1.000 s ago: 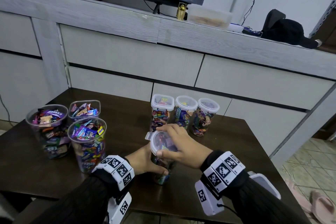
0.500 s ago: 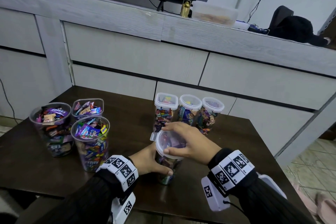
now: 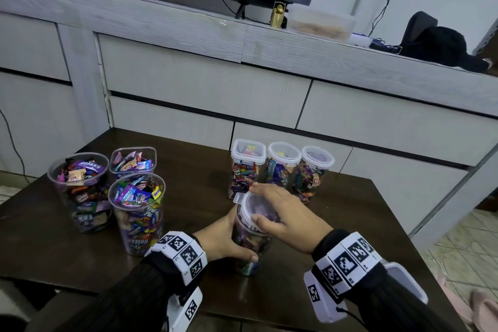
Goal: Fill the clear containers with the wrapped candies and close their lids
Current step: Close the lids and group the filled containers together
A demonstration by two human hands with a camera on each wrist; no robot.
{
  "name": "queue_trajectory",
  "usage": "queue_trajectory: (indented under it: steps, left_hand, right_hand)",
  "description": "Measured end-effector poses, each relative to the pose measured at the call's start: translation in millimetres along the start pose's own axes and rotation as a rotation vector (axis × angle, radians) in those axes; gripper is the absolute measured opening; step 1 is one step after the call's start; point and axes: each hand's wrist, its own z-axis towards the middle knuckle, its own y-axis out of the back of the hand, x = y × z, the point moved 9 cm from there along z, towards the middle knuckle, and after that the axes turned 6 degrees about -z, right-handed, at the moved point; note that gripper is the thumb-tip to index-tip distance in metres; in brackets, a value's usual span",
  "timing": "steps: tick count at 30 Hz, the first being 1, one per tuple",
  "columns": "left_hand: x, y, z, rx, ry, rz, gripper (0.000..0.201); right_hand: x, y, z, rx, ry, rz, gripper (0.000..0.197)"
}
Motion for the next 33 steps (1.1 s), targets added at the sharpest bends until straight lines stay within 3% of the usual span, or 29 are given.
queue_trajectory:
  steps: [5,9,15,18,22,25,29,33]
  left_hand:
    - [-1,0,0,0.004,-0.003,0.035,0.094]
    - [-3,1,0,-0.003,-0.012,0.095,0.089]
    - [-5,-1,2,0.015,-0.030,0.115,0.078]
    - [-3,0,3,0.009,-0.017,0.095,0.079]
    - [0,9,3,0.005,0.035,0.102,0.089]
    - [0,27,2,-0.007,0.070,0.156,0.107]
    - [1,51,-3,-0.067,0.093,0.128,0.069]
    - [-5,46,-3,-0.080,0.059,0.072,0.054]
  right_hand:
    - [4,-11,1,0.044,0.046,0.005,0.071]
    - [10,-12,4,0.045,0.111,-0.077,0.067]
    - [10,-23,4,0.149,0.105,-0.310,0.071]
    - [10,-17,1,0.139,0.054,-0.152,0.070]
    - [1,-6,1,0.159,-0.051,0.182,0.041]
    - [-13,8,-3,0.154,-0.090,0.186,0.037]
    - [-34,19,-11,0.129,-0.125,0.211,0.040]
    - [-45,18,-23,0.119,-0.157,0.327,0.058]
